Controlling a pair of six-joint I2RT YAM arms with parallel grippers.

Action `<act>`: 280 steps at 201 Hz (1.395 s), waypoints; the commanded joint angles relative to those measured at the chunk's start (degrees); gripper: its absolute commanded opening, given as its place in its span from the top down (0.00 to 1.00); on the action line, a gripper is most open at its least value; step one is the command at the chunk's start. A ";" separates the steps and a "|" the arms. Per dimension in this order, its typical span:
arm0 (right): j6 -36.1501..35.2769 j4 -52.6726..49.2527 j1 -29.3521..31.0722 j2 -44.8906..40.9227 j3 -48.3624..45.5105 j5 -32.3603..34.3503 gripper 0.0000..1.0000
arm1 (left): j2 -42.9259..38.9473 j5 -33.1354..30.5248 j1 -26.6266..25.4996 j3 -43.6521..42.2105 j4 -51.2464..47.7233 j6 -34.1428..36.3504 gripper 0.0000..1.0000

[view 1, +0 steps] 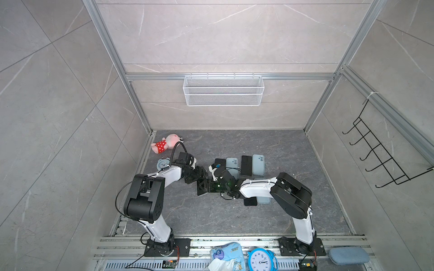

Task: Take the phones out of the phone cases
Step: 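Grasp the phone's edge with the right gripper while the left holds the case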

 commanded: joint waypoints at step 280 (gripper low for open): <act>-5.79 2.38 -18.43 -47.20 -22.80 -17.36 1.00 | -25.63 23.20 -6.91 -26.34 66.92 -28.47 0.03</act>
